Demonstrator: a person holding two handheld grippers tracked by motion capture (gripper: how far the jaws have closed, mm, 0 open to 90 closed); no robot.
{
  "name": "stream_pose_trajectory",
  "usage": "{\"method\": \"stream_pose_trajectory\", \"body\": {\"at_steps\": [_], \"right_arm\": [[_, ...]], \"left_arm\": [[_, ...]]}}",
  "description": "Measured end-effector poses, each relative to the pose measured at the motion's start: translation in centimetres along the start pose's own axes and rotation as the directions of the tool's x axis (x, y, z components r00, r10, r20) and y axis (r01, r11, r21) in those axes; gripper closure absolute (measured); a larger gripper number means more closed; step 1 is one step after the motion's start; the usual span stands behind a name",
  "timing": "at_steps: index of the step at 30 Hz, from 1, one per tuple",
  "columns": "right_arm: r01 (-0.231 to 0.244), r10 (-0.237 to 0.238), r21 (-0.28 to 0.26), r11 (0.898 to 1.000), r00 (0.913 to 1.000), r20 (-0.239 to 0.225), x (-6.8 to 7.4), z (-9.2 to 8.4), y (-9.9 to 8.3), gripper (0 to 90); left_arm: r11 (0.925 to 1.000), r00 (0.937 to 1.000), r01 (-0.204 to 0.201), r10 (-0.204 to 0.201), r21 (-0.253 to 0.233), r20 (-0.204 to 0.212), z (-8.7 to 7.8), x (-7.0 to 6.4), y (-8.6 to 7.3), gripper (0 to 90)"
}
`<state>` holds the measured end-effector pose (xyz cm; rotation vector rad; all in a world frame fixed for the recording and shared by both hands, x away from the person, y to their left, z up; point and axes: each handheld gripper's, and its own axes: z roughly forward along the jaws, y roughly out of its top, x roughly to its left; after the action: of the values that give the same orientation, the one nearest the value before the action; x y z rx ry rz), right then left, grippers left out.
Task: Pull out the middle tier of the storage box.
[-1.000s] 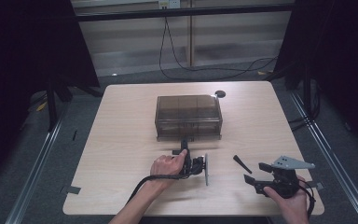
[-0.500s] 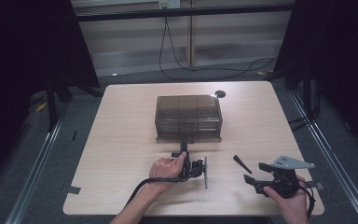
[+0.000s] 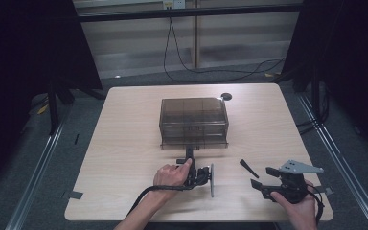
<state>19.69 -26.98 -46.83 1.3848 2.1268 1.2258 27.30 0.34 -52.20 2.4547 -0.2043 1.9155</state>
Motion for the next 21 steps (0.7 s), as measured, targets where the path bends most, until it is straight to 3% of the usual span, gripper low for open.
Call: {"method": "stream_pose_trajectory", "body": {"at_steps": [21], "right_arm": [[0.0, 0.0, 0.0, 1.0, 1.0, 0.0, 0.03, 0.0, 0.0, 22.5]], "left_arm": [[0.9997, 0.9996, -0.025, 0.024, -0.007, -0.014, -0.93, -0.42, 0.05, 80.8]]}}
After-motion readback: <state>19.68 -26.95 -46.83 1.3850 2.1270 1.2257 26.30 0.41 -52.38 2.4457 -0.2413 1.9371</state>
